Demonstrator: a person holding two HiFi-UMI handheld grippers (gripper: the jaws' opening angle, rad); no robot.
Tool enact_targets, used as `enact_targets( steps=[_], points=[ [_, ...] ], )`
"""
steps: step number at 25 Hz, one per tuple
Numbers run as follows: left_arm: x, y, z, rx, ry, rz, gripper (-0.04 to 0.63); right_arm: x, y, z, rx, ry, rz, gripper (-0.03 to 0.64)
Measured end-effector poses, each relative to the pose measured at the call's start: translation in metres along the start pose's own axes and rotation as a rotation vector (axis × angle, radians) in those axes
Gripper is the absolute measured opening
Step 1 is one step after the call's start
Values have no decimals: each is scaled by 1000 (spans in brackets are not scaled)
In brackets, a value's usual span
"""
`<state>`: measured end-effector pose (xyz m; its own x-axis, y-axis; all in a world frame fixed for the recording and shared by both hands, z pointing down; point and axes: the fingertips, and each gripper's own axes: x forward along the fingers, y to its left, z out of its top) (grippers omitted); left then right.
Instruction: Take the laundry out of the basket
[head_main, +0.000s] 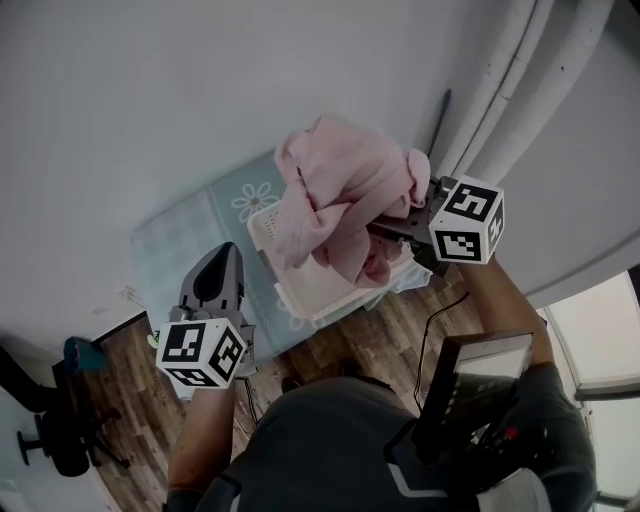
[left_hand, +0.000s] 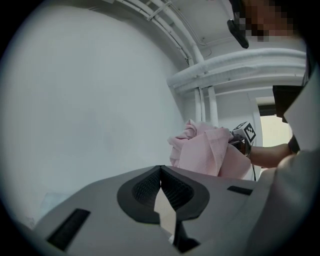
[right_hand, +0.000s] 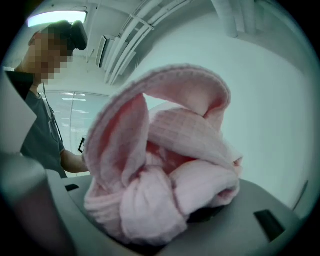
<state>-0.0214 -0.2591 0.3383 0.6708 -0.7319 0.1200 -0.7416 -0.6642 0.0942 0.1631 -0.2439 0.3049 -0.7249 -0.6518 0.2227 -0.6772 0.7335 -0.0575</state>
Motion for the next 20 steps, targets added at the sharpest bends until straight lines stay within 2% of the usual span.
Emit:
enact_targets(
  steps=[5, 10, 16, 20],
  points=[
    [11, -45, 26, 41, -46, -105, 9, -62, 6, 34, 7, -101, -114, 276],
    [22, -54, 42, 50, -92, -195, 9, -90, 12, 62, 28, -187, -218, 276],
    [22, -143, 77, 86, -127, -336, 9, -211, 42, 100, 28, -312, -403, 276],
    [31, -161, 83, 82, -139, -411, 9, -237, 44, 103, 35, -325, -509, 278]
  ],
)
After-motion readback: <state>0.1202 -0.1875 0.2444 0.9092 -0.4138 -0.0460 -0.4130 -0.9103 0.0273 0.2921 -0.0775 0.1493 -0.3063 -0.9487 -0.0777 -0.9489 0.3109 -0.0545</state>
